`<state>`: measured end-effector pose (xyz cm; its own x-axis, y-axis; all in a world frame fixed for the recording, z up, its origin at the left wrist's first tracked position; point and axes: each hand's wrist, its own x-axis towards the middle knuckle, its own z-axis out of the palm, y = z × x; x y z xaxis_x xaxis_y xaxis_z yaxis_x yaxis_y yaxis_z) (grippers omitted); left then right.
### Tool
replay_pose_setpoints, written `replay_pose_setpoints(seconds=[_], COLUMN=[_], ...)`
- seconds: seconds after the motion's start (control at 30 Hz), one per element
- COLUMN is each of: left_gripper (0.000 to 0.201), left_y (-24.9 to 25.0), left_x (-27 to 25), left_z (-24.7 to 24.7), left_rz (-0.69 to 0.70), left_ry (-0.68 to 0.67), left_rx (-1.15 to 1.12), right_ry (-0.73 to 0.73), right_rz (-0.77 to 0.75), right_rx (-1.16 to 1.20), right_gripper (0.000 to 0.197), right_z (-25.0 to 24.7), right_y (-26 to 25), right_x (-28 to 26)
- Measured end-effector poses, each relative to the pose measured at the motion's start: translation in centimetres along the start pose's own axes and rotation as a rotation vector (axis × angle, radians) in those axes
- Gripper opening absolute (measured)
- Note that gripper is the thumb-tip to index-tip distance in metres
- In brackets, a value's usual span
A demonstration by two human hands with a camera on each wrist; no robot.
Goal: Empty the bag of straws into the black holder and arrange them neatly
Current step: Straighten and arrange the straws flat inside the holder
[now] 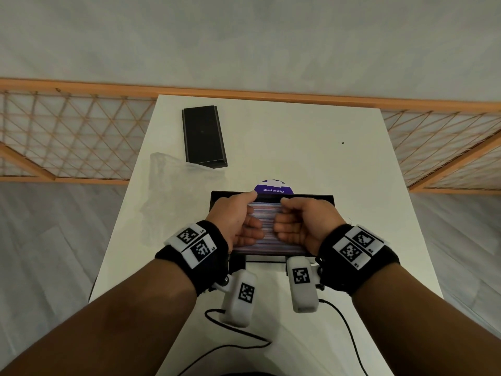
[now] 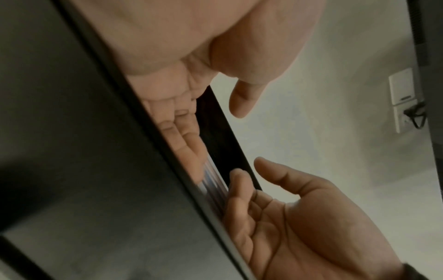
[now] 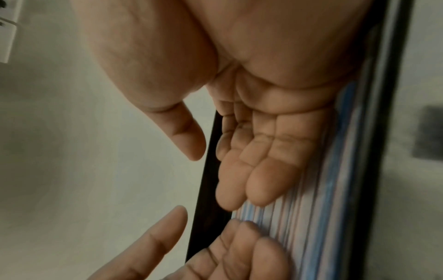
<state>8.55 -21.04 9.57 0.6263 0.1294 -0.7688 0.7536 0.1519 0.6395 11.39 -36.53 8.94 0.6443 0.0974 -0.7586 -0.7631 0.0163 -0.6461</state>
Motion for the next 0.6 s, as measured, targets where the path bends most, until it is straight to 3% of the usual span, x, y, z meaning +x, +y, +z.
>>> replay_pose_setpoints(seconds=[0.27, 0.43, 0.6], left_gripper=[0.038, 0.045, 0.029], left_y=[-0.20, -0.30, 0.05], left_x=[-0.17, -0.39, -0.67], left_z=[-0.01, 0.23, 0.52], left_rz=[0.035, -0.041, -0.065], left_ry=[-0.003, -0.081, -0.069], left_rx=[0.120, 0.239, 0.276], right_ry=[-0.034, -0.037, -0.040], right_rz=[0.057, 0.067, 0.027], right_rx=[-0.064, -0.076, 0.145], right_gripper=[0.021, 0.021, 0.013], right_z=[0.24, 0.46, 0.61], right_y=[0.03, -0.07, -0.18], right_x=[0.46, 0.54, 0.76])
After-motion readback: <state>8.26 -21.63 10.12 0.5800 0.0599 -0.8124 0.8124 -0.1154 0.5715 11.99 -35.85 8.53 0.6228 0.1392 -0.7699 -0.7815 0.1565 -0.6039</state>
